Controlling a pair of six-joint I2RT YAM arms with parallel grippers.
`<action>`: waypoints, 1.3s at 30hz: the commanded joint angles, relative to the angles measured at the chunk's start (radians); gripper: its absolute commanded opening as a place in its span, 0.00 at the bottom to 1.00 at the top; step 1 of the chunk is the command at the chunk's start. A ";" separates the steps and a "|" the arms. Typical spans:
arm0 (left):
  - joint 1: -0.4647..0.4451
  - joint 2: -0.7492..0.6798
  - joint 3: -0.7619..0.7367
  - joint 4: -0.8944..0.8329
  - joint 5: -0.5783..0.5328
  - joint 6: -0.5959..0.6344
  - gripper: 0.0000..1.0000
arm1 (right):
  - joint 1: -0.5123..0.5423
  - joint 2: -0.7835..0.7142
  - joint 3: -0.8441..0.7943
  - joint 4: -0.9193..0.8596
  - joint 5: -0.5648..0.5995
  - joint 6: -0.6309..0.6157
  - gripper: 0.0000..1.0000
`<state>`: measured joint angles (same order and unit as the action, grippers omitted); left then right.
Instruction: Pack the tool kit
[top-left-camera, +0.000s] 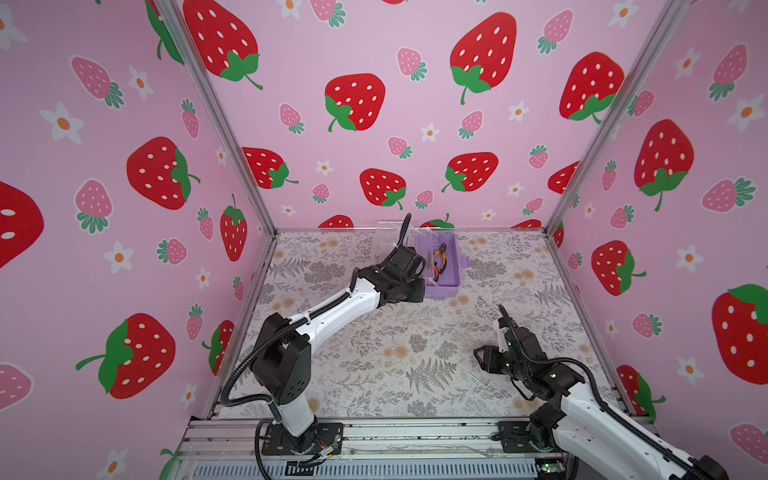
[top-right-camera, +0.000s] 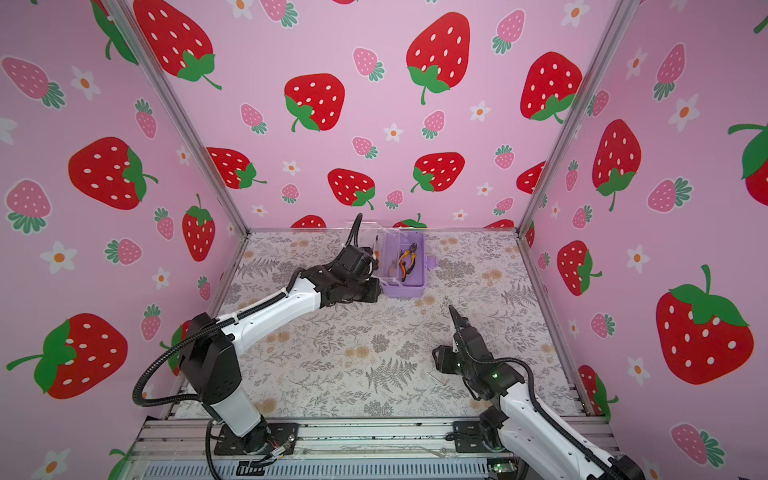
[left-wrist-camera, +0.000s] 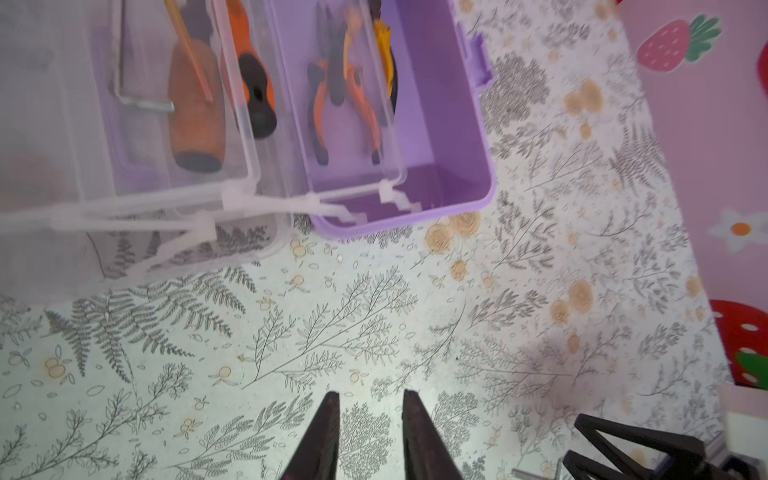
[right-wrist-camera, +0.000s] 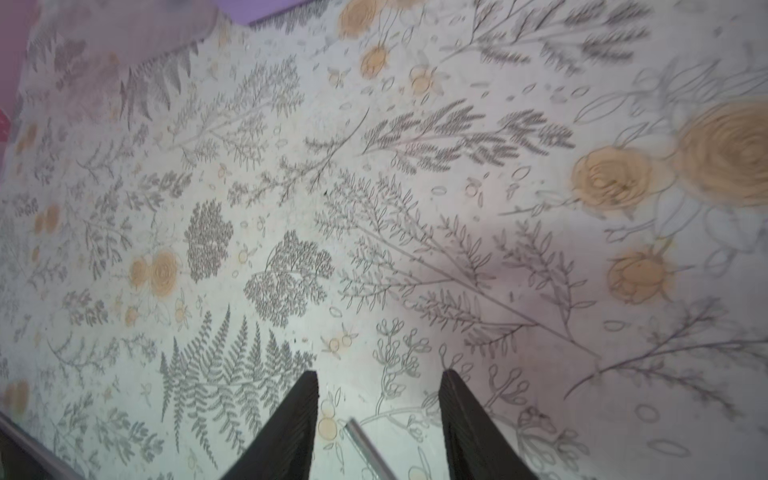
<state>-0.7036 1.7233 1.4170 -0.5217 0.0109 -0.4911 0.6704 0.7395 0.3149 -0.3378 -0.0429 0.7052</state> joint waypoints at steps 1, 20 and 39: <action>-0.006 -0.029 -0.020 0.015 0.024 -0.002 0.29 | 0.121 0.008 0.051 -0.122 0.083 0.050 0.50; 0.035 -0.060 -0.157 0.049 0.145 -0.019 0.28 | 0.387 0.351 0.196 -0.242 0.290 0.111 0.48; 0.048 -0.053 -0.207 0.080 0.190 -0.041 0.28 | 0.363 0.550 0.219 -0.155 0.205 -0.013 0.21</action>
<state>-0.6590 1.6783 1.2198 -0.4599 0.1883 -0.5220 1.0439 1.2404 0.5365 -0.5140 0.1867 0.7315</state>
